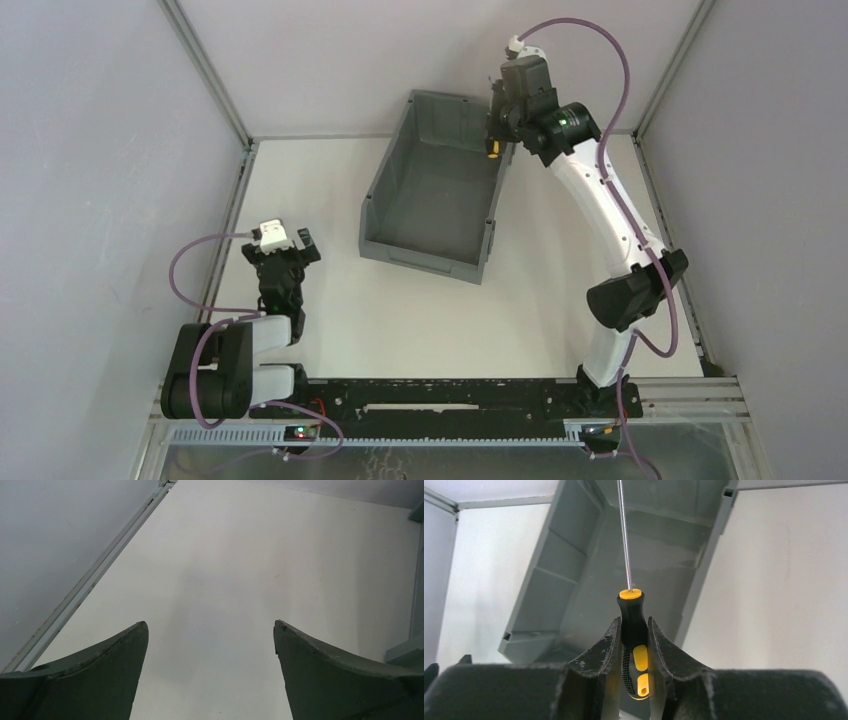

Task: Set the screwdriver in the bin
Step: Place the screwdriver in the bin.

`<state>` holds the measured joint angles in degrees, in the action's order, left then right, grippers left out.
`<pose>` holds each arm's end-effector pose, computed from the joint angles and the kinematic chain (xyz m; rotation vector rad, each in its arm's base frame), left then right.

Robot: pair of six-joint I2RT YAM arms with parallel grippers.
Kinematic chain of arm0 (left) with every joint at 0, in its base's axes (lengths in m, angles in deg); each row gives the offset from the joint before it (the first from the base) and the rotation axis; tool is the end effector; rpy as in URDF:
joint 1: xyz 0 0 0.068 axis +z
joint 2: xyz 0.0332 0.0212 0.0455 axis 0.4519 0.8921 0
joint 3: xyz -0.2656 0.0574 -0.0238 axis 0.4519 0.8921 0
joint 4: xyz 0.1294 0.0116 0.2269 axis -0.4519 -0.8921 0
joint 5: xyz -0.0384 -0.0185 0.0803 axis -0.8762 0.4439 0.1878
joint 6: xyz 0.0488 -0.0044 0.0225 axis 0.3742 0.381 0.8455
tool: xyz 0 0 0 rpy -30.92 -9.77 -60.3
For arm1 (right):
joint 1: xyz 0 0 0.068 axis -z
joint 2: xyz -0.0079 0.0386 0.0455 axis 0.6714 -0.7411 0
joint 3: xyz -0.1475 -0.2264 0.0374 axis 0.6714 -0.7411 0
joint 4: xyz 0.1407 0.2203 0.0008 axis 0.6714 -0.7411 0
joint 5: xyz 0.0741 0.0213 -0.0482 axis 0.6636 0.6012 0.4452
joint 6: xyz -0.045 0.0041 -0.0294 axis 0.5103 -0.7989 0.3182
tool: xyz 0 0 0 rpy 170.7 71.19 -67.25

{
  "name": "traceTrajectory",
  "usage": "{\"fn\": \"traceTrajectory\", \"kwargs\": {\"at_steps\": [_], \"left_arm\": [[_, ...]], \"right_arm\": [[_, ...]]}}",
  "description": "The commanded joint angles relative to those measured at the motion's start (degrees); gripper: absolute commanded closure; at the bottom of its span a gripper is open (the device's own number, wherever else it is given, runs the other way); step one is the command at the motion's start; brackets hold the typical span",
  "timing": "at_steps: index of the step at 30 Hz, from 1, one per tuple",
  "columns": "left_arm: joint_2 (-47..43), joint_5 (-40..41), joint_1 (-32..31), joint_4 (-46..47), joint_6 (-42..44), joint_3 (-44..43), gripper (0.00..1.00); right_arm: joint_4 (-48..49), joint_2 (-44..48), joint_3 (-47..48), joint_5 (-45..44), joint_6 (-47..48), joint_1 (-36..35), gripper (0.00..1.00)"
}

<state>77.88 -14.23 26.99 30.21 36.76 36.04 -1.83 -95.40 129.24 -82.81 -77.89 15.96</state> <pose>0.2121 0.0106 0.1643 -0.2527 1.6312 0.2059 0.3477 0.1618 0.4545 0.0089 2.1121 0.2212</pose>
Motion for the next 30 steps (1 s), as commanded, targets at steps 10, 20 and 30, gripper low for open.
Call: {"fn": "traceTrajectory", "kwargs": {"at_steps": [10,20,30], "left_arm": [[-0.5,0.7,-0.3,1.8,1.4,-1.9,0.00],[-0.5,0.7,-0.3,1.8,1.4,-1.9,0.00],[-0.5,0.7,-0.3,1.8,1.4,-1.9,0.00]], "right_arm": [[9.2,-5.3,2.3,-3.1,-4.8,-4.3,0.89],[23.2,-6.8,-15.5,-7.4,-6.1,-5.0,0.87],[26.8,-17.6,-17.9,-7.5,-7.4,-5.4,0.86]]}}
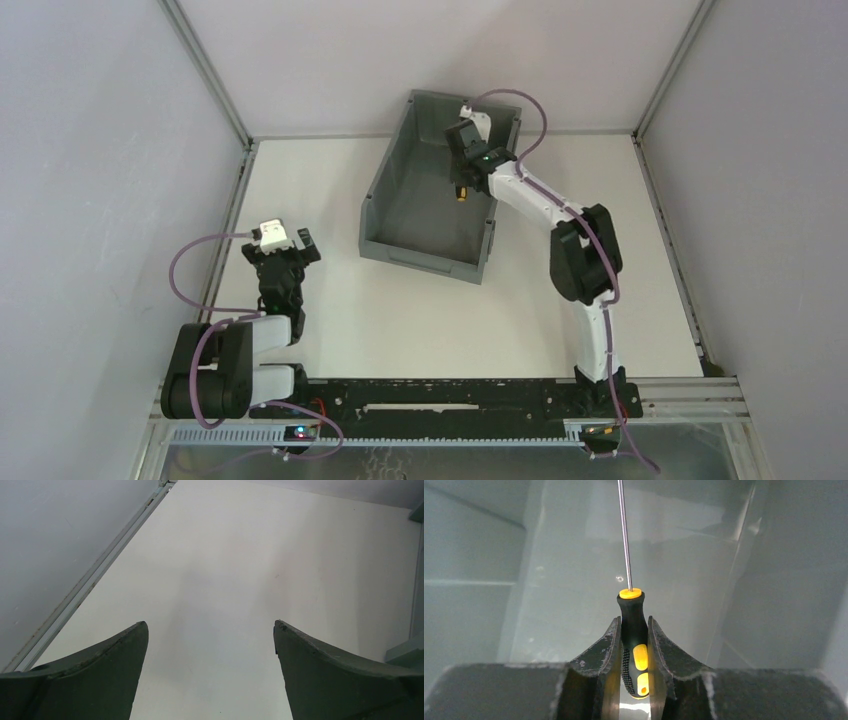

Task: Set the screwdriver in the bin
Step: Place the screwdriver in the bin.

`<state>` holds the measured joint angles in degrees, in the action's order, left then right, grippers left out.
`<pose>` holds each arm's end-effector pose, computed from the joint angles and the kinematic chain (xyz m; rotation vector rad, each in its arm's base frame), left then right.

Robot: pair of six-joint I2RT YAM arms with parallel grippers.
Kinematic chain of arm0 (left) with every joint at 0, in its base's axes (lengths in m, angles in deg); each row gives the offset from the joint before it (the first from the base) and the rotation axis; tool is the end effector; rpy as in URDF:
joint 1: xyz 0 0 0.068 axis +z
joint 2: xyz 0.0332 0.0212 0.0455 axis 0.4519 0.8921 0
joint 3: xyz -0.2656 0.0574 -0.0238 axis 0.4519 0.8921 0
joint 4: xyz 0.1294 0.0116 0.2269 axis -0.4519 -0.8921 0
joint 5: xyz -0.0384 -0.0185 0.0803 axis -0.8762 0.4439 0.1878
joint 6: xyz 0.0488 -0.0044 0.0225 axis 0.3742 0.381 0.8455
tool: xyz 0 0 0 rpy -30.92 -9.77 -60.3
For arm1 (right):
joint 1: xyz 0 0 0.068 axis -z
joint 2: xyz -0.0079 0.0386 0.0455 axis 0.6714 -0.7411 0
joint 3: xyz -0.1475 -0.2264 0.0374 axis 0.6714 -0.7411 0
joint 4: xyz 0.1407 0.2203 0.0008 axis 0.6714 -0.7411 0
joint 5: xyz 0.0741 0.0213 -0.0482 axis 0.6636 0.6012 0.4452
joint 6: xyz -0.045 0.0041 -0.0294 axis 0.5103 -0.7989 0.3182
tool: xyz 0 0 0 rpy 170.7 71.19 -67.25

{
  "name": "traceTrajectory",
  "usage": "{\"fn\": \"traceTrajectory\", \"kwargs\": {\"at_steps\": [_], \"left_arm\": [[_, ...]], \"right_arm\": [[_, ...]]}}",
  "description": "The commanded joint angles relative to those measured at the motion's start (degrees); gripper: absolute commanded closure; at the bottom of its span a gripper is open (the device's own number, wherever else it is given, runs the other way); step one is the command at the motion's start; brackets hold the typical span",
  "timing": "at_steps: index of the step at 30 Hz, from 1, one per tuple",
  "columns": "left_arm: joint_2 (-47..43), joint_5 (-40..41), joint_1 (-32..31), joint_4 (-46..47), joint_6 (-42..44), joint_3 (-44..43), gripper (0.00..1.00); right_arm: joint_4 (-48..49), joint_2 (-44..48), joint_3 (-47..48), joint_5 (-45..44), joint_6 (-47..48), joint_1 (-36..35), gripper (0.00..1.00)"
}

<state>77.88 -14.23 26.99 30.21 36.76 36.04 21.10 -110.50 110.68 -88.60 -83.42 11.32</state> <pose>0.2121 0.0106 0.1643 -0.2527 1.6312 0.2059 0.4168 0.2351 0.2744 0.0470 2.2606 0.1223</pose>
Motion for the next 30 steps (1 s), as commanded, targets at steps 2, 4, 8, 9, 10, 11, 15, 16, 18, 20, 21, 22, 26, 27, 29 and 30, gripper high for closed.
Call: {"fn": "traceTrajectory", "kwargs": {"at_steps": [2,4,8,9,10,11,15,16,18,20,21,22,26,27,29,30], "left_arm": [[-0.5,0.7,-0.3,1.8,1.4,-1.9,0.00],[-0.5,0.7,-0.3,1.8,1.4,-1.9,0.00],[-0.5,0.7,-0.3,1.8,1.4,-1.9,0.00],[-0.5,0.7,-0.3,1.8,1.4,-1.9,0.00],[-0.5,0.7,-0.3,1.8,1.4,-1.9,0.00],[-0.5,0.7,-0.3,1.8,1.4,-1.9,0.00],[-0.5,0.7,-0.3,1.8,1.4,-1.9,0.00],[-0.5,0.7,-0.3,1.8,1.4,-1.9,0.00],[-0.5,0.7,-0.3,1.8,1.4,-1.9,0.00],[-0.5,0.7,-0.3,1.8,1.4,-1.9,0.00],[-0.5,0.8,-0.3,1.8,1.4,-1.9,0.00],[-0.5,0.7,-0.3,1.8,1.4,-1.9,0.00],[-0.5,0.7,-0.3,1.8,1.4,-1.9,0.00],[-0.5,0.7,-0.3,1.8,1.4,-1.9,0.00],[-0.5,0.7,-0.3,1.8,1.4,-1.9,0.00],[-0.5,0.8,-0.3,1.8,1.4,-1.9,0.00]], "right_arm": [[3.6,-4.6,1.2,-1.9,-2.0,-0.8,0.86],[3.3,-6.6,1.9,-2.0,-2.2,-0.9,0.86],[2.9,-9.9,3.0,-2.1,-2.5,-1.0,0.83],[2.7,-10.5,3.3,-2.1,-2.5,-1.0,0.82],[2.5,-11.0,3.5,-2.0,-2.5,-1.0,0.81],[2.4,-11.5,3.9,-1.9,-2.5,-1.1,0.80],[1.1,-13.2,5.3,-1.7,-2.5,-1.0,0.70],[1.0,-13.3,5.5,-1.7,-2.6,-1.1,0.65],[0.7,-13.1,5.7,-1.7,-2.8,-1.0,0.53],[0.7,-12.2,5.6,-1.9,-2.8,-1.1,0.41],[0.6,-12.0,5.6,-1.9,-2.8,-1.1,0.37],[0.6,-11.5,5.5,-2.0,-3.0,-1.1,0.32],[0.5,-9.8,5.6,-2.2,-2.7,-1.4,0.15],[0.5,-9.4,5.6,-2.3,-2.4,-1.4,0.12],[0.5,-8.6,5.8,-2.7,-1.8,-1.8,0.09],[0.2,-8.3,6.1,-2.9,-1.4,-2.0,0.09]]}}
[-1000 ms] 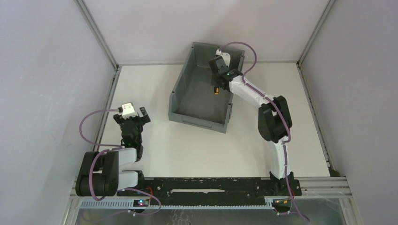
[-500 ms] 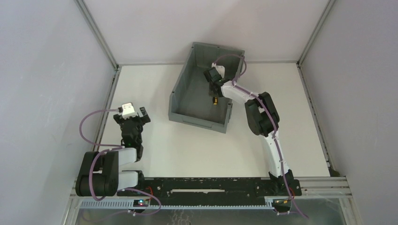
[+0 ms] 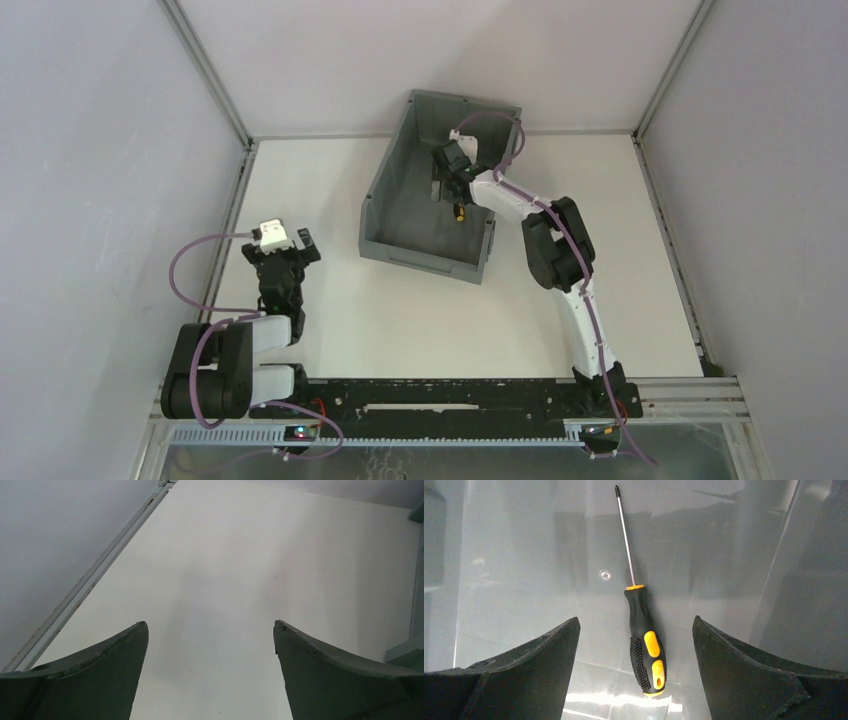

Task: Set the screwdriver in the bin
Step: Place the screwdriver in the bin, then reset both arms

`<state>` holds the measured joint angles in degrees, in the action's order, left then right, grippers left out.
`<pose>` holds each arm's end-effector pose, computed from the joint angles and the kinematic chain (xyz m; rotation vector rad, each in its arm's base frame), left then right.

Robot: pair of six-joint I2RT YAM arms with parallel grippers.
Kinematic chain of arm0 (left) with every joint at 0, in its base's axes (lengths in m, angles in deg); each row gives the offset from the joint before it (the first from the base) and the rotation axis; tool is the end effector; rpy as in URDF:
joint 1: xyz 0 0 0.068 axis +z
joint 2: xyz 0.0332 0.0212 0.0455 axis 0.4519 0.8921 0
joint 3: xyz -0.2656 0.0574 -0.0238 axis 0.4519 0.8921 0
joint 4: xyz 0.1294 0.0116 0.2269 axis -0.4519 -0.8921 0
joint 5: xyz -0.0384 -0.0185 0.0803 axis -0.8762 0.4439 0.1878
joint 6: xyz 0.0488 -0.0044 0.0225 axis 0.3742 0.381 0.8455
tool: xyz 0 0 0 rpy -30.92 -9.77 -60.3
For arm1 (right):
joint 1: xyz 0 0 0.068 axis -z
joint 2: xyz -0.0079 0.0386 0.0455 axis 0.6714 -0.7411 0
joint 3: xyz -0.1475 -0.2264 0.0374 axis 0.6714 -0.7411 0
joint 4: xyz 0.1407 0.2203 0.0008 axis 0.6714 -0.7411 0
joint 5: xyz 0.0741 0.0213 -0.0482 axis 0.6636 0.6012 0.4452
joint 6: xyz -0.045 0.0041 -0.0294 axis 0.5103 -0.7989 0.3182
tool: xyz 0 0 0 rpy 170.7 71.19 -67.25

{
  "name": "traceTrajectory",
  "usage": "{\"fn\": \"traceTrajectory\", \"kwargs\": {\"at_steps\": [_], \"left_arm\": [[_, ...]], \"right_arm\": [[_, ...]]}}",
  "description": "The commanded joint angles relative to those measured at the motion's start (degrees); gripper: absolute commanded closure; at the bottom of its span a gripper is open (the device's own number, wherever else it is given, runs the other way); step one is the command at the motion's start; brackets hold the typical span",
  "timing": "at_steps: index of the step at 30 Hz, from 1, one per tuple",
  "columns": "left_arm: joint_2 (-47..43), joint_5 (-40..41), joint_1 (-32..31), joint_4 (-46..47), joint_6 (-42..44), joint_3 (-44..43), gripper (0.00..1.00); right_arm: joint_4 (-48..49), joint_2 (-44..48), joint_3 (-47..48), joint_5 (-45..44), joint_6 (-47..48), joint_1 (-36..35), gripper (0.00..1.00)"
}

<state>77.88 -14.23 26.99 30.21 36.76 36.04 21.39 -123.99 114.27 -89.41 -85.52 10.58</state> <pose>0.2121 0.0106 0.1643 -0.2527 1.6312 0.2059 0.4427 0.2578 0.1830 0.0448 2.4012 0.0296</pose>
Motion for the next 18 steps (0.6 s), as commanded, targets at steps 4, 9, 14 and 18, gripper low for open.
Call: {"fn": "traceTrajectory", "kwargs": {"at_steps": [4,9,14,18], "left_arm": [[-0.5,0.7,-0.3,1.7,1.4,-1.9,0.00],[-0.5,0.7,-0.3,1.8,1.4,-1.9,0.00],[-0.5,0.7,-0.3,1.8,1.4,-1.9,0.00],[-0.5,0.7,-0.3,1.8,1.4,-1.9,0.00]], "right_arm": [[-2.2,6.8,4.8,-3.3,1.9,-2.2,0.09],[-4.2,10.2,6.7,-5.0,3.2,-3.3,0.08],[-5.8,14.2,8.0,-5.7,5.0,-4.2,0.00],[-7.4,17.1,10.8,-4.1,7.4,-4.5,0.00]]}}
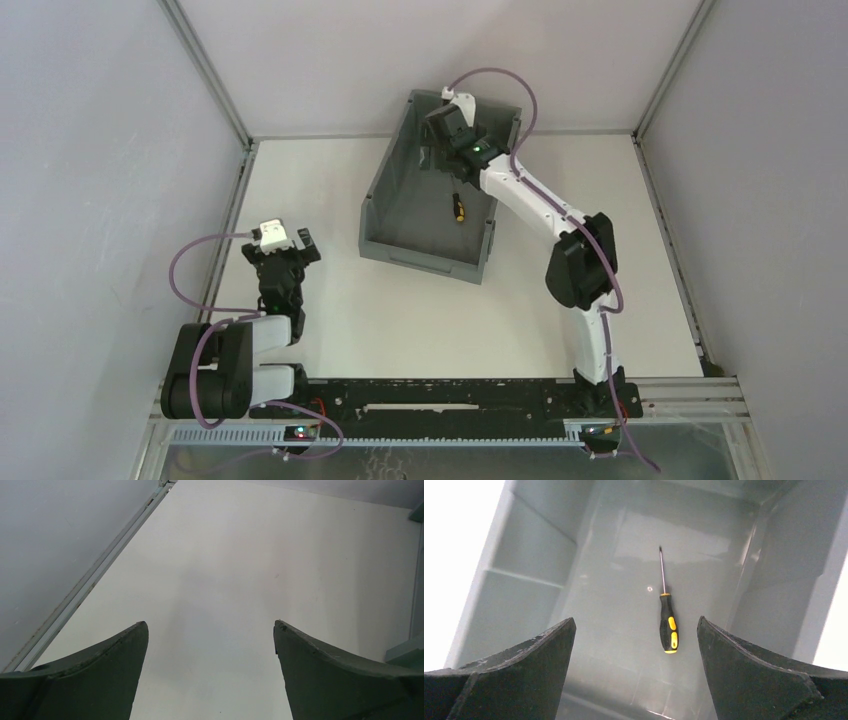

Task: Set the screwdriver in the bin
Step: Reset both arms

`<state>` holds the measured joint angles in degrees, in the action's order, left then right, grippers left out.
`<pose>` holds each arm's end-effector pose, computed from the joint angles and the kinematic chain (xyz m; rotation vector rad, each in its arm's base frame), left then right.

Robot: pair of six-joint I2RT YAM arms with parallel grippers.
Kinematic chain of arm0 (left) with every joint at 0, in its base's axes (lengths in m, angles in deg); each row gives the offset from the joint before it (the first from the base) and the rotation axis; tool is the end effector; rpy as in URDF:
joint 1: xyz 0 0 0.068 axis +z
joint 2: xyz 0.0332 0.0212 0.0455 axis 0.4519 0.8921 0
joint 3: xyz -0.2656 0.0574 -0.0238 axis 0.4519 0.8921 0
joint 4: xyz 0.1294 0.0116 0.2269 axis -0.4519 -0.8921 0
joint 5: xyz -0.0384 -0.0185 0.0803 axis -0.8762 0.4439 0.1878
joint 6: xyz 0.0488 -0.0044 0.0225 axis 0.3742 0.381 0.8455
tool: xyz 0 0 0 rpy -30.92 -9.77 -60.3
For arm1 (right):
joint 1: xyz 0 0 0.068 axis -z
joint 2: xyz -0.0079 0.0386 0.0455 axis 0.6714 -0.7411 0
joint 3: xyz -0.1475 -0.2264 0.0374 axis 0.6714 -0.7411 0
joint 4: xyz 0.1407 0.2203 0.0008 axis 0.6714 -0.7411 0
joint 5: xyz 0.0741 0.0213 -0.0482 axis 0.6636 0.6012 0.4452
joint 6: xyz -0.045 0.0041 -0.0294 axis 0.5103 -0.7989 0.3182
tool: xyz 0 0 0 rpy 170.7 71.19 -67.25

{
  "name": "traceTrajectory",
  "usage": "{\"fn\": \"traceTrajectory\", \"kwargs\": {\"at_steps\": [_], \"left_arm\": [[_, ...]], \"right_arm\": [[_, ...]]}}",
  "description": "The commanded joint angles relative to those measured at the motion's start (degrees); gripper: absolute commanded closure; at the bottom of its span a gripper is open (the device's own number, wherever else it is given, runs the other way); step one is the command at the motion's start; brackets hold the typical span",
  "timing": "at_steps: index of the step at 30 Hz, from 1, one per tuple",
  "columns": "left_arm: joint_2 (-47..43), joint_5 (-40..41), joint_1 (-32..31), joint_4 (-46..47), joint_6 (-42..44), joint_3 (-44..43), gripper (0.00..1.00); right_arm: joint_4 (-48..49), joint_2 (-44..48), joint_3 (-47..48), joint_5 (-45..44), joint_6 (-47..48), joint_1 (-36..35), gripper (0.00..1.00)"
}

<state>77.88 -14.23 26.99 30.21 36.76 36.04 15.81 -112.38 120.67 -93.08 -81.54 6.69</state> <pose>0.2121 0.0106 0.1643 -0.2527 1.6312 0.2059 0.4040 0.2702 0.3104 -0.0263 2.1924 0.0972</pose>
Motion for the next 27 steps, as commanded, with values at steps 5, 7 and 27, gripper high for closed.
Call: {"fn": "traceTrajectory", "kwargs": {"at_steps": [5,7,27], "left_arm": [[-0.5,0.7,-0.3,1.8,1.4,-1.9,0.00],[-0.5,0.7,-0.3,1.8,1.4,-1.9,0.00],[-0.4,0.7,-0.3,1.8,1.4,-1.9,0.00]], "right_arm": [[-5.1,7.6,10.3,0.7,5.8,-0.7,0.00],[-4.9,8.5,11.9,1.2,7.2,-0.8,0.00],[-5.0,21.7,5.1,9.3,16.1,8.7,0.00]]}}
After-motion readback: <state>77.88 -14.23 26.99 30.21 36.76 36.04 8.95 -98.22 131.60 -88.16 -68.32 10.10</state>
